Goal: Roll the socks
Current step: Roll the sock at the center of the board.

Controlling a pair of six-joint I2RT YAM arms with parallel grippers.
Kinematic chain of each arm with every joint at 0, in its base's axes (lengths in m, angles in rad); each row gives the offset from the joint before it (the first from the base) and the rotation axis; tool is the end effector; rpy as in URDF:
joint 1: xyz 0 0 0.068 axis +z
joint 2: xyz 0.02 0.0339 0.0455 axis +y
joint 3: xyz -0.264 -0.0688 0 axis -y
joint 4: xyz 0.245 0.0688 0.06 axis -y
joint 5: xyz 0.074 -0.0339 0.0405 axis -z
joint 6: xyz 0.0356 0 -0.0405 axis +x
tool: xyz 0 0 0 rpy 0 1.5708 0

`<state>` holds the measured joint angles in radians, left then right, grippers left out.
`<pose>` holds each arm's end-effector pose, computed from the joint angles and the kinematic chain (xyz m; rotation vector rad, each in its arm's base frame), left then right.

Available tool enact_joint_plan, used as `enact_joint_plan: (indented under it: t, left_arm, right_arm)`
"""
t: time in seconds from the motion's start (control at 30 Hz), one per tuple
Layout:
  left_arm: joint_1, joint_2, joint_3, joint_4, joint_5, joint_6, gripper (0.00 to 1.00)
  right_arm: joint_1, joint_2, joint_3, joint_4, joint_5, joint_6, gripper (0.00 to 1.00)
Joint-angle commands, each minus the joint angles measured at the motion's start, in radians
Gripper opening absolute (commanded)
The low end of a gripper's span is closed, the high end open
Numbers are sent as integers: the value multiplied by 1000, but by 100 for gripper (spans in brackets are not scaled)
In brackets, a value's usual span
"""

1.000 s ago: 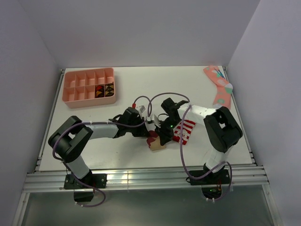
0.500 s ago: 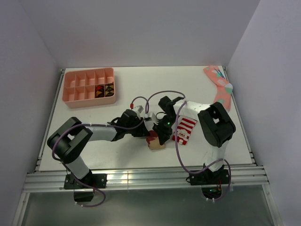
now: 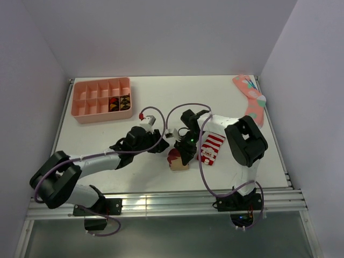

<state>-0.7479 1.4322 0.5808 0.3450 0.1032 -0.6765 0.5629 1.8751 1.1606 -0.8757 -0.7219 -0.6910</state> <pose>0.2070 -0.1970 0.1771 0.1470 2.2204 -0.9429 0.2594 0.1915 0.1495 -1.7009 2.3660 1.0995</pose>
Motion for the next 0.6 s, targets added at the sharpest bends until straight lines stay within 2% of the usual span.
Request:
enact_joint_plan:
  t: [0.0,0.13,0.27,0.57]
  left_arm:
    - [-5,-98,-44,91,-39,57,46]
    - [-16,-188,-110,149,-37,110,46]
    - [-77,-231,-173,201,-39,193,49]
    - [-175,-165,-176,278,-99,255,50]
  right_arm:
    - [8,75,-24,17,187,-10,15]
    - [6,90,-15,11,185,-12,15]
    - [6,113,-1,-5,184,-7,15]
    - [6,170,59,-80,170,-21,15]
